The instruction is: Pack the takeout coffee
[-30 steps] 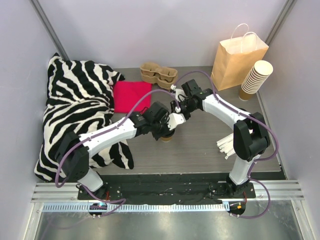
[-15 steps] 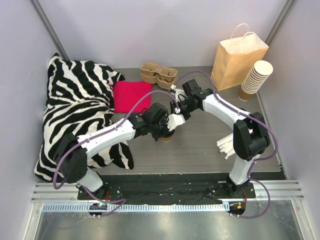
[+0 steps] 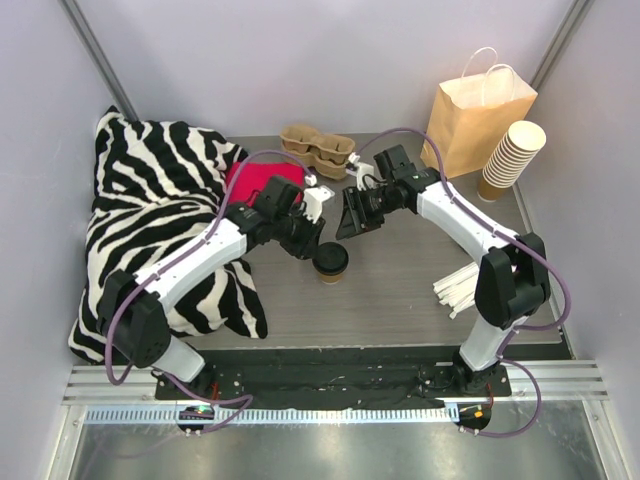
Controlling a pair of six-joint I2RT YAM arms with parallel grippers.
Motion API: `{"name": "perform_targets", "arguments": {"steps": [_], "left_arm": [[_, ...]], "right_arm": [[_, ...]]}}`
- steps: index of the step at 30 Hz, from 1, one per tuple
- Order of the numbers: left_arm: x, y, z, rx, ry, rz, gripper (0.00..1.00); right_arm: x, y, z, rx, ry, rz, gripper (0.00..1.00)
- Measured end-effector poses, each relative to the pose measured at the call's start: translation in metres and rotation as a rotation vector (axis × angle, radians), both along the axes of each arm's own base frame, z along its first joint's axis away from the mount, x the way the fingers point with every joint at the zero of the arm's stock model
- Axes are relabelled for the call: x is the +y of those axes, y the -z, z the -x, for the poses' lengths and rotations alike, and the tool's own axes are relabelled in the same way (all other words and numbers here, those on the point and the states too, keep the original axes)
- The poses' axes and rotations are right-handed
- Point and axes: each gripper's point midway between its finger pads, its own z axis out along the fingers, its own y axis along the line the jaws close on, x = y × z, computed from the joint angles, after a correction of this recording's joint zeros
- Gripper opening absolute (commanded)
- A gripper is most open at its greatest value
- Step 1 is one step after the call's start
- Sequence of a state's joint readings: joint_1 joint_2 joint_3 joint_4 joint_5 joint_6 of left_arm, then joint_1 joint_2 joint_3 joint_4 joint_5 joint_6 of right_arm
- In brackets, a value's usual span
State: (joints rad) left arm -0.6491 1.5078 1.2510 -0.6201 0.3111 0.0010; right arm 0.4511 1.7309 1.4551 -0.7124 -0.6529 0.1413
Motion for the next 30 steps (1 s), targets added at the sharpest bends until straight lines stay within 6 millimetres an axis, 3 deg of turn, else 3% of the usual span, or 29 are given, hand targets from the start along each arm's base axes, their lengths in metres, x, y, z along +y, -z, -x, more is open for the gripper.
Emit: {"name": "perform_targets", "arguments": {"steps": [10, 20, 30], "left_arm": [[0.004, 0.021, -0.018, 0.261, -0.233, 0.111, 0.34], [-0.012, 0.022, -0.019, 0.346, -0.282, 0.181, 0.33], [-0.014, 0.030, -0.019, 0.377, -0.306, 0.182, 0.36]], "right_arm": [[-0.008, 0.019, 0.019, 0.077, 0.024, 0.021, 0.44], [-0.006, 0.032, 0.017, 0.110, 0.034, 0.023, 0.40], [-0.003, 0.044, 0.015, 0.147, 0.042, 0.029, 0.40]]}}
